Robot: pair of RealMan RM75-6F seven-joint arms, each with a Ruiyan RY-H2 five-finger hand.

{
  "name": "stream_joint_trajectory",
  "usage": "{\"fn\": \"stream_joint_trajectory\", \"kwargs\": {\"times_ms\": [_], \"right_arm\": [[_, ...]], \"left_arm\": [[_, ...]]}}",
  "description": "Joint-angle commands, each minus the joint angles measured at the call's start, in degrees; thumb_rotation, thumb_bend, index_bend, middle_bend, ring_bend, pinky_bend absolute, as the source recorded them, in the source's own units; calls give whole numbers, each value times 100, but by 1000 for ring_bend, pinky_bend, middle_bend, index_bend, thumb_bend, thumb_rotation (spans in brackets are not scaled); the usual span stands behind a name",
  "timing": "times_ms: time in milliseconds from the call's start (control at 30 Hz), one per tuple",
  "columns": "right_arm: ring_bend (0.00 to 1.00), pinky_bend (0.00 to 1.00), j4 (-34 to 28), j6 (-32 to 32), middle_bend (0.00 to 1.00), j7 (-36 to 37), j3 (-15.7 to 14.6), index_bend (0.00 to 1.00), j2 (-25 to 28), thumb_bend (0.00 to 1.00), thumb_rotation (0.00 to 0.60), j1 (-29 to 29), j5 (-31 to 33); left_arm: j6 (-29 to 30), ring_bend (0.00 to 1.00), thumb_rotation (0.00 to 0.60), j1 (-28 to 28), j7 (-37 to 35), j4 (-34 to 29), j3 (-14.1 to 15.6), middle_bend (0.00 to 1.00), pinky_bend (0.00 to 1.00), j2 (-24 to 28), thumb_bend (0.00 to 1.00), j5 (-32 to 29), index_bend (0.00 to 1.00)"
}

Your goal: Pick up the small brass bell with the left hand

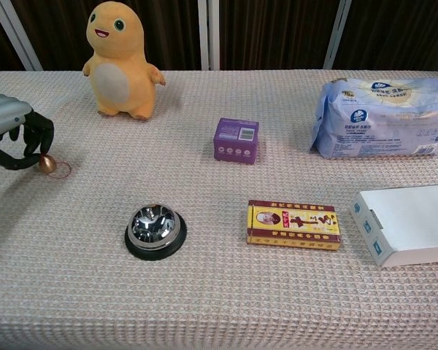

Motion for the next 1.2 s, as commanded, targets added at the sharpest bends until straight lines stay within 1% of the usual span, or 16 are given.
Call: {"fn": "stream_joint_trajectory", "kwargs": {"times_ms": [33,167,267,367,467,533,667,767,867,900,933,1000,1067,1100,1133,1200], "right_arm": [[0,0,-15,-3,0,-24,7,0,3,330,600,7,-2],[0,0,-19,-3,0,-56,9,0,2,331,600,8,-3],[0,0,-17,2,0,-65,6,0,-3,331,600,0,2],[0,0,-13,10,0,-83,3,0,-10,332,600,-12,12],[0,0,-25,16,0,-83,13,0,-5,333,600,-16,25],[0,0,-36,32,0,-90,21,0,3,333,600,-20,22],[0,0,-51,96,0,-82,26,0,31,334,600,-54,14],[0,0,-29,216,0,-68,-10,0,79,333,600,-150,-8],[0,0,161,376,0,-249,-111,0,112,329,600,-350,16],[0,0,246,398,0,-383,-168,0,123,325,600,-455,91],[0,0,292,387,0,-476,-213,0,137,316,600,-537,176],[0,0,313,267,0,-609,-314,0,194,287,600,-709,443],[0,0,311,116,0,-648,-372,0,259,258,600,-809,669],[0,0,314,33,0,-663,-394,0,290,249,600,-842,769],[0,0,316,-82,0,-661,-420,0,326,243,600,-868,876],[0,0,307,-248,0,-599,-449,0,362,242,600,-874,970]], "left_arm": [[2,432,600,1,-5,26,8,581,472,-10,479,21,616],[-51,400,600,10,-42,-24,11,535,463,14,448,-7,482],[-48,382,600,11,-12,-62,28,505,457,52,389,24,350],[-61,377,600,13,0,-96,36,489,457,82,339,33,247],[-47,372,600,15,37,-128,47,478,455,117,322,59,214],[-45,354,600,22,116,-202,57,448,446,182,310,62,190],[42,277,600,133,415,-598,67,311,394,494,263,-32,140],[567,203,600,441,552,-1073,64,224,336,861,213,-47,135],[1416,119,595,905,395,-1398,129,154,273,1226,208,144,134],[1733,100,573,1109,271,-1469,195,139,257,1364,208,237,134],[1943,86,531,1260,170,-1517,258,126,245,1472,208,307,133],[2328,68,424,1603,-113,-1616,436,103,228,1713,205,432,119],[2566,64,351,1859,-309,-1652,578,91,220,1884,196,505,106],[2653,64,324,1967,-364,-1667,637,89,218,1956,190,527,103],[2738,64,312,2084,-418,-1694,700,88,216,2034,187,553,102],[2840,64,311,2199,-523,-1734,753,88,215,2101,183,620,101]]}}
